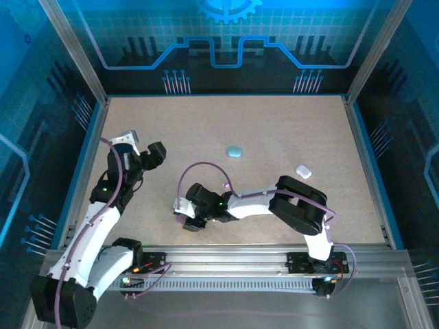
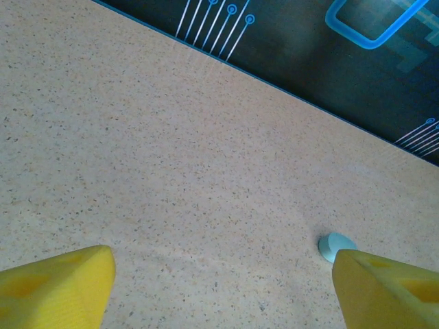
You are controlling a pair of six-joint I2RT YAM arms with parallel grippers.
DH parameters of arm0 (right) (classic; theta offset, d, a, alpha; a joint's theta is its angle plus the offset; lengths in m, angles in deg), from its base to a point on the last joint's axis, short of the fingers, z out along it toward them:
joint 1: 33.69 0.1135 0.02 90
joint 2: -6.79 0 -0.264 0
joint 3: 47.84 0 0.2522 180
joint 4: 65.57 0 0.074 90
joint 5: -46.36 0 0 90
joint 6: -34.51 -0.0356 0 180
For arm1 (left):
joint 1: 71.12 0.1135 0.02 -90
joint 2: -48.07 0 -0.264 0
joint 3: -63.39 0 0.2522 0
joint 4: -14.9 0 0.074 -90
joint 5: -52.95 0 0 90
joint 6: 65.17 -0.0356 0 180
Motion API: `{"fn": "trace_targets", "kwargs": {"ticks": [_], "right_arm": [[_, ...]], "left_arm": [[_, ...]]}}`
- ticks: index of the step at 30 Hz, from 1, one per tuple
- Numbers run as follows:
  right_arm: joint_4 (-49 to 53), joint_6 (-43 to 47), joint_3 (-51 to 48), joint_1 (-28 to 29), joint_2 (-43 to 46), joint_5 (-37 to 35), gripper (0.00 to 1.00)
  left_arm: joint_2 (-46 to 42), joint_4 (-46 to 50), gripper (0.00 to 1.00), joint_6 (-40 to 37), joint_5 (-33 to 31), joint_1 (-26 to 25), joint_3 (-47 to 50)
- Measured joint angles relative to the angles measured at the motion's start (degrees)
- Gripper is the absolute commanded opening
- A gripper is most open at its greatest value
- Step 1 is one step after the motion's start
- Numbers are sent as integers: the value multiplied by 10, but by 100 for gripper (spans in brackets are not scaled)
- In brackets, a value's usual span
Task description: Insert wireless bluetooth earbuds into charging case
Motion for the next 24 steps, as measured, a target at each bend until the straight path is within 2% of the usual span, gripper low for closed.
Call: {"fn": "trace_targets", "kwargs": {"ticks": [4,7,13,18,24], "right_arm": [[18,7,-21,-16,43,16,39],[34,17,-40,-47,120,38,39],[44,59,-60,-176,314,89,39],[76,123,-59,-270,390,123,39],[110,174,-59,-324,402,152,40]], "left_arm": [[9,-16,80,0,29,0,0],[19,-44,77,0,73,0,0],[70,-112,74,16,195,-10,-12],[145,-153,74,15,279,-89,-83],[230,-213,69,26,363,-159,-157]]}}
